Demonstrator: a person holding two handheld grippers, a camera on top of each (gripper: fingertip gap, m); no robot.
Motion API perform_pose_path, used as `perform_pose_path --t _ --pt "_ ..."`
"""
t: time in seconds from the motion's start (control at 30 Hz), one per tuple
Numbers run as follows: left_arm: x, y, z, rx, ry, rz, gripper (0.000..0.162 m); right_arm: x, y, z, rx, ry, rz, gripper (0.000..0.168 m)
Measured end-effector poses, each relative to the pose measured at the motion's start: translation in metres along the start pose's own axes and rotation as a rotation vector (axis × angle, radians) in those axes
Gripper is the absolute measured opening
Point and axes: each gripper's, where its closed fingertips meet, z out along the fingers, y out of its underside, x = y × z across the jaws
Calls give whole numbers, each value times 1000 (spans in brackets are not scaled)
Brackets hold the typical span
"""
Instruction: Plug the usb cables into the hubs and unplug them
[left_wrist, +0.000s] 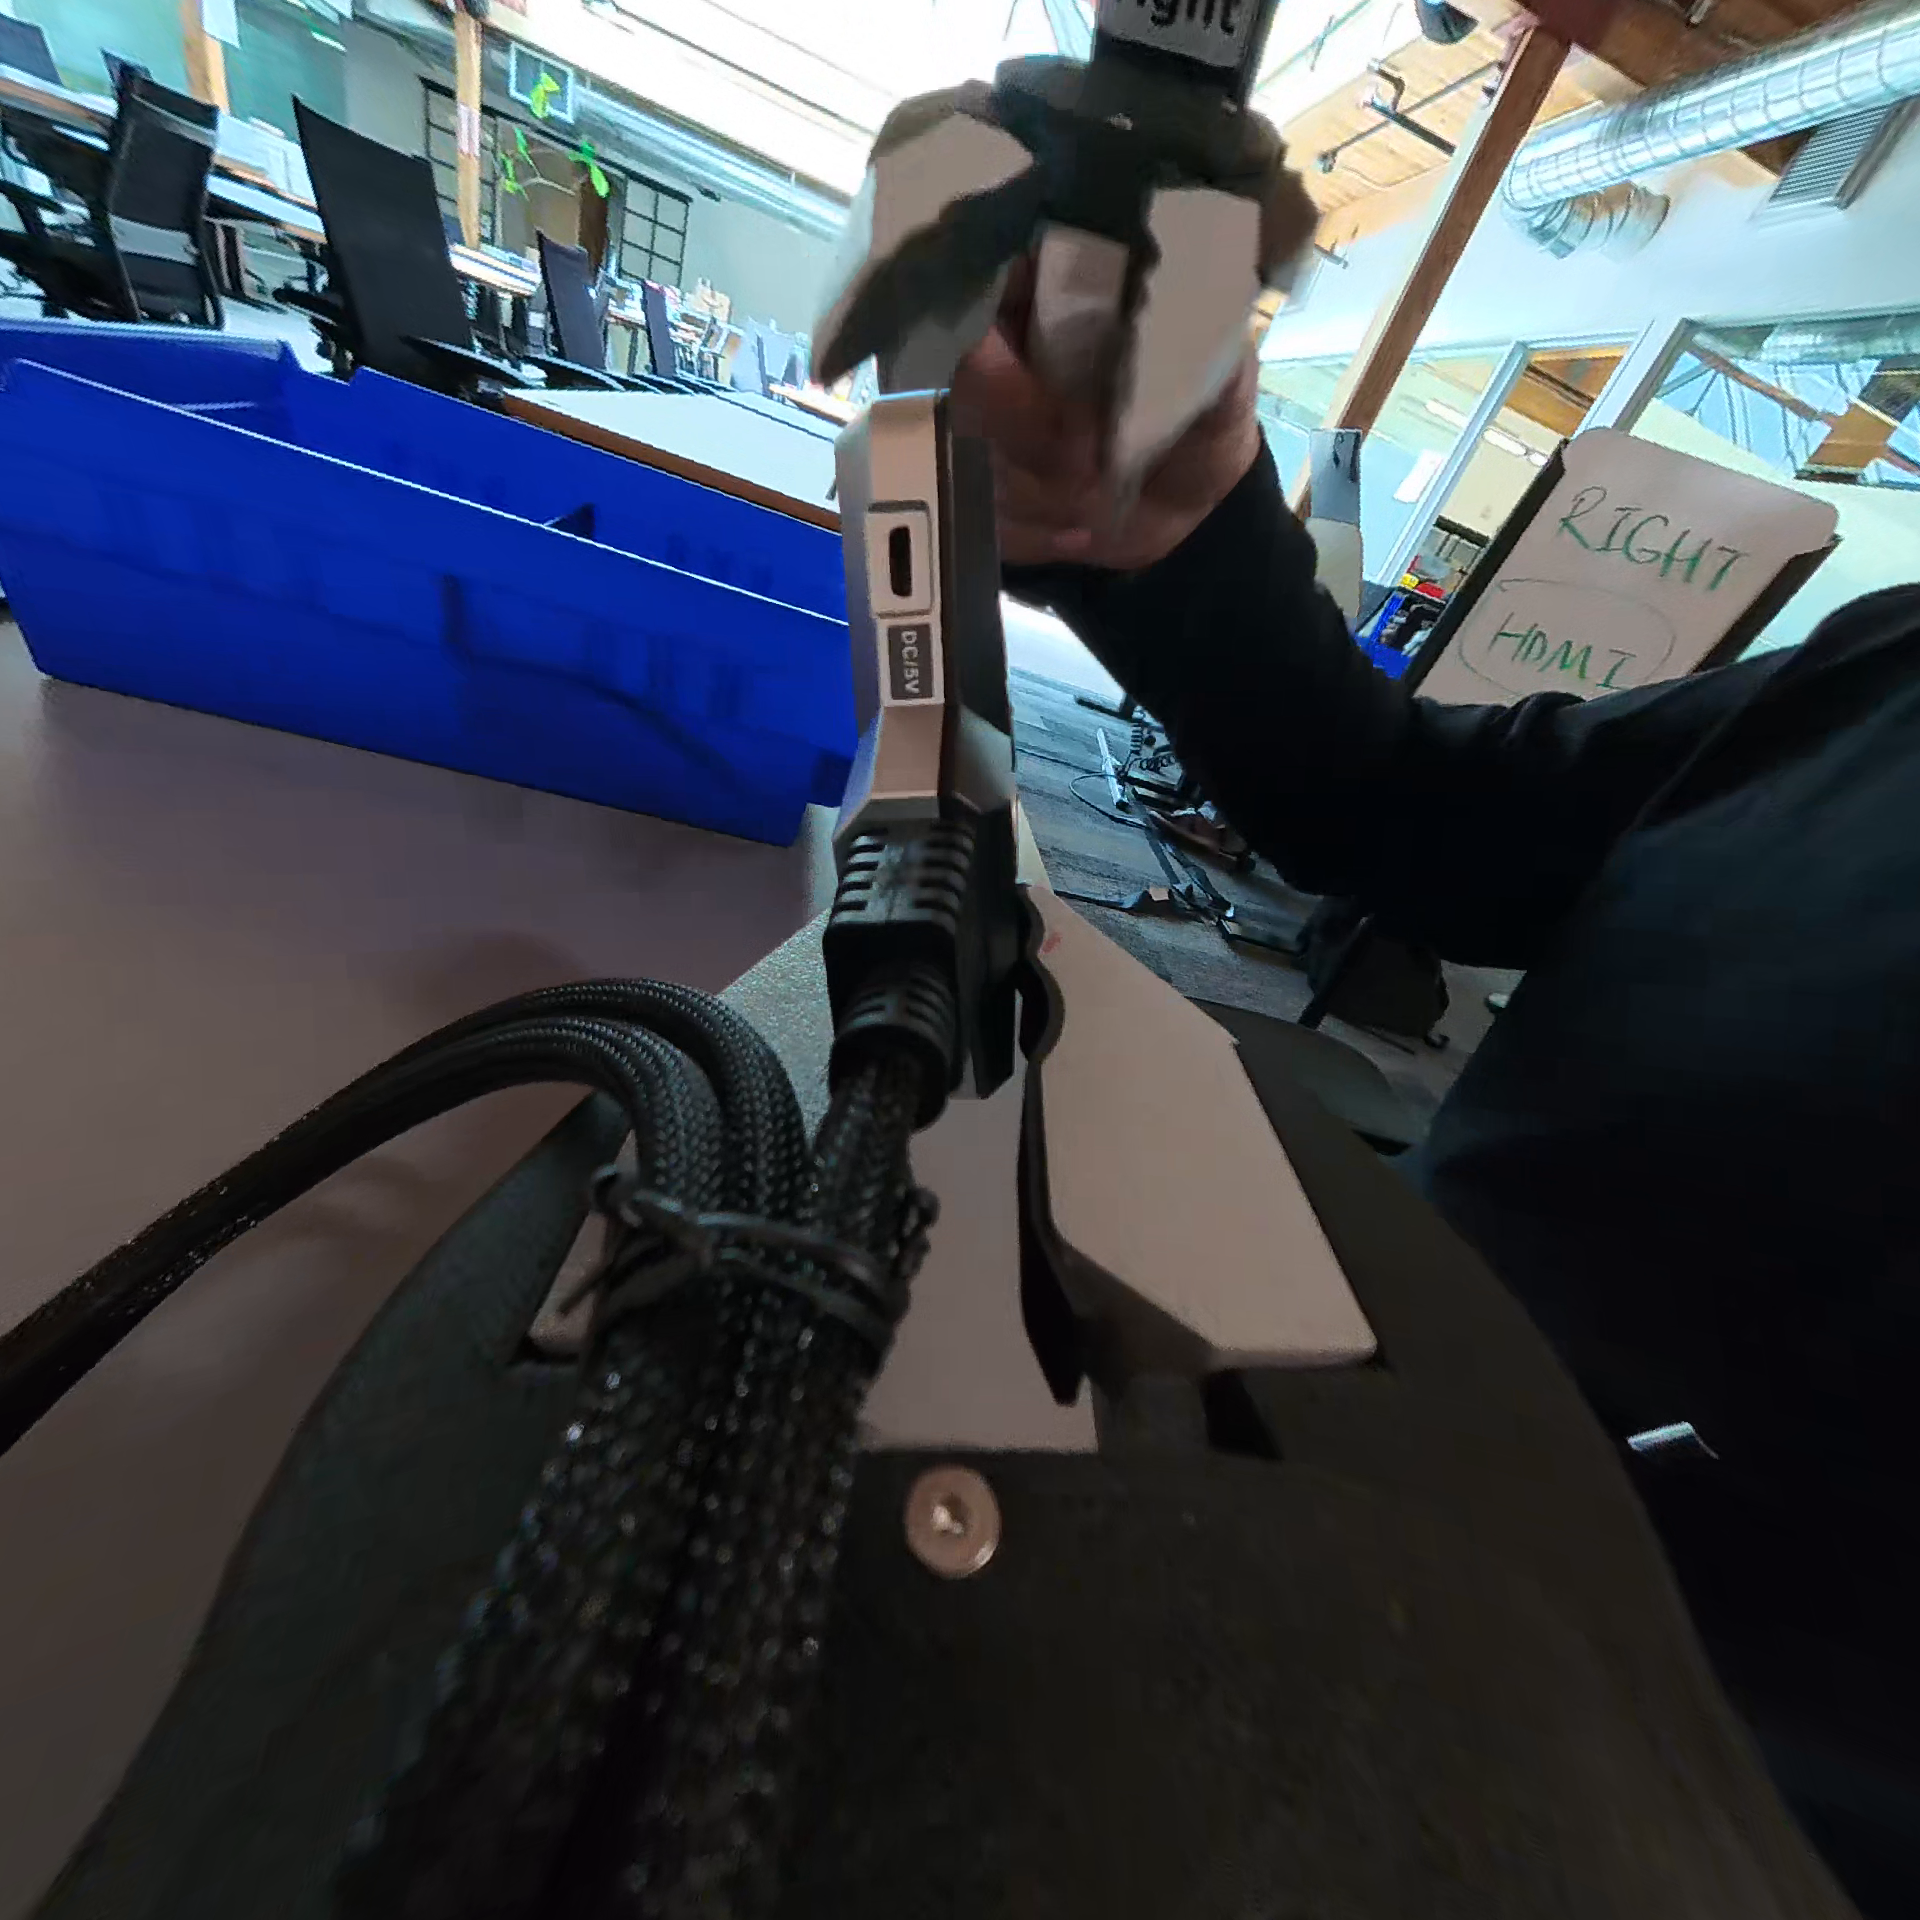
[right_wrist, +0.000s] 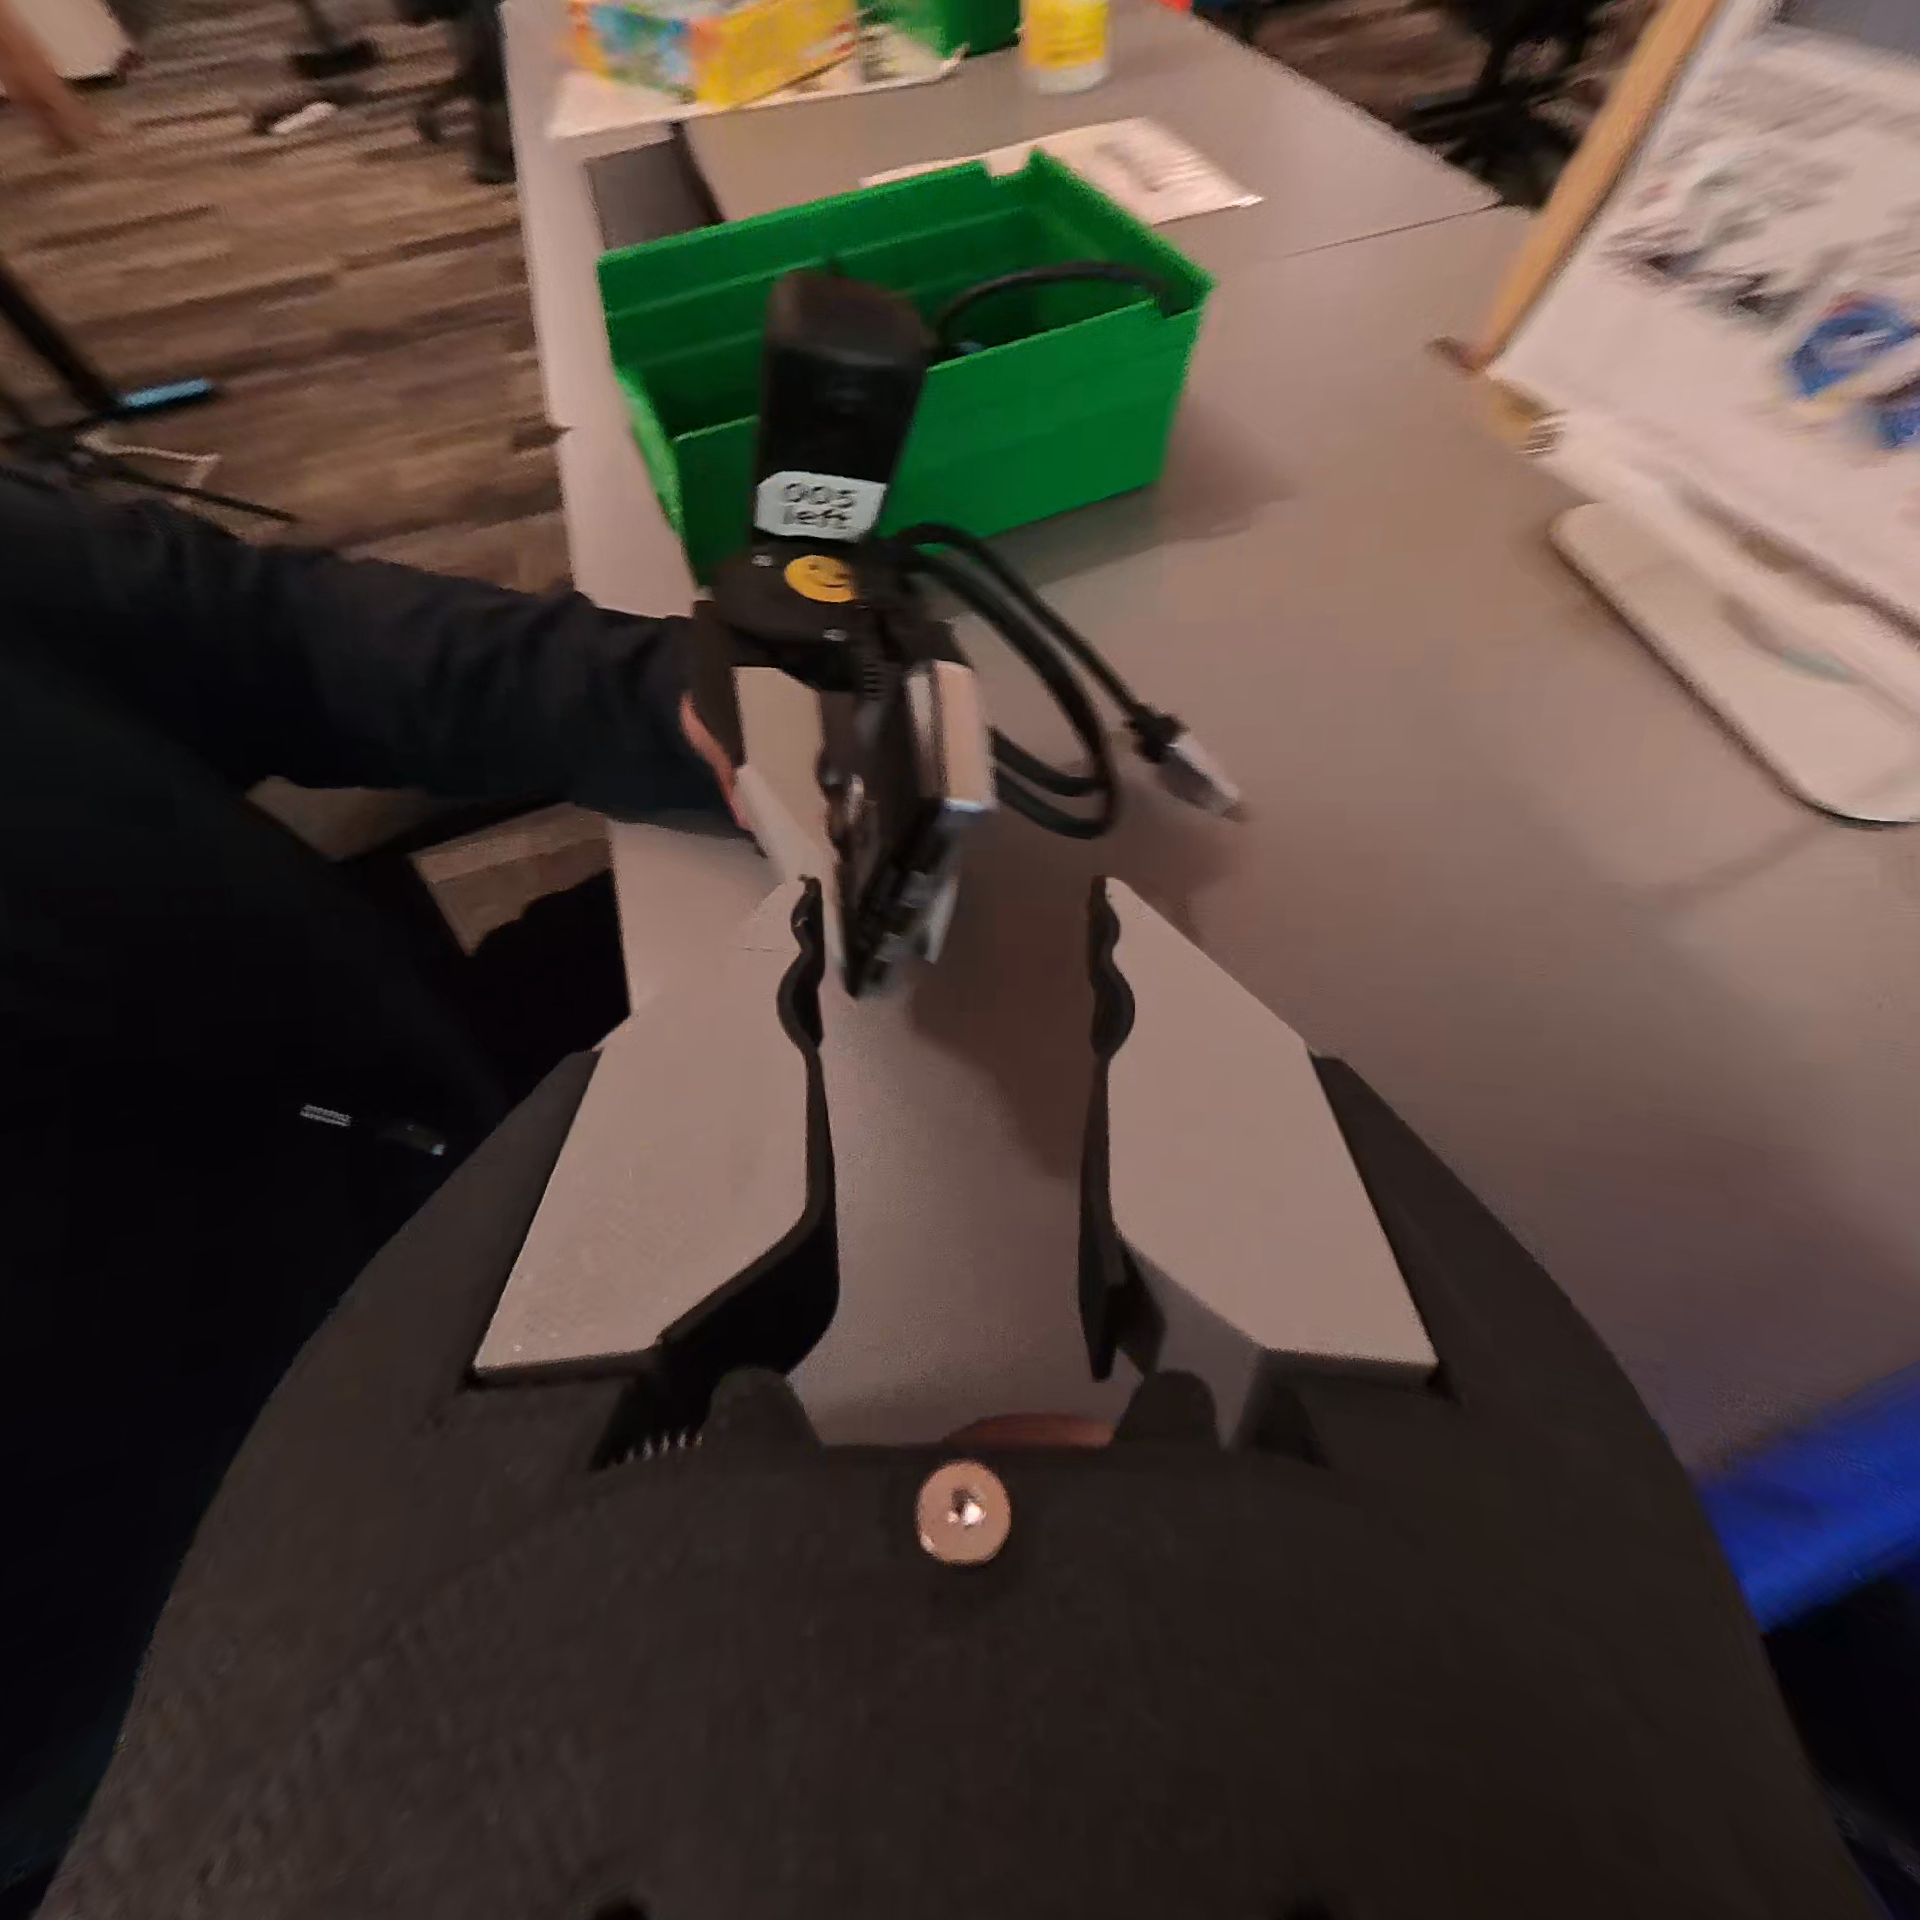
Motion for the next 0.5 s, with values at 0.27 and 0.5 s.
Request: perform_pose_path --t 0.27,0.5 --pt "3 5 2 -30 -4 11 20 -30 10 69 71 -233 85 18" --pt "-3 12 5 -85 -41 1 21 -29 16 84 117 -252 153 19"
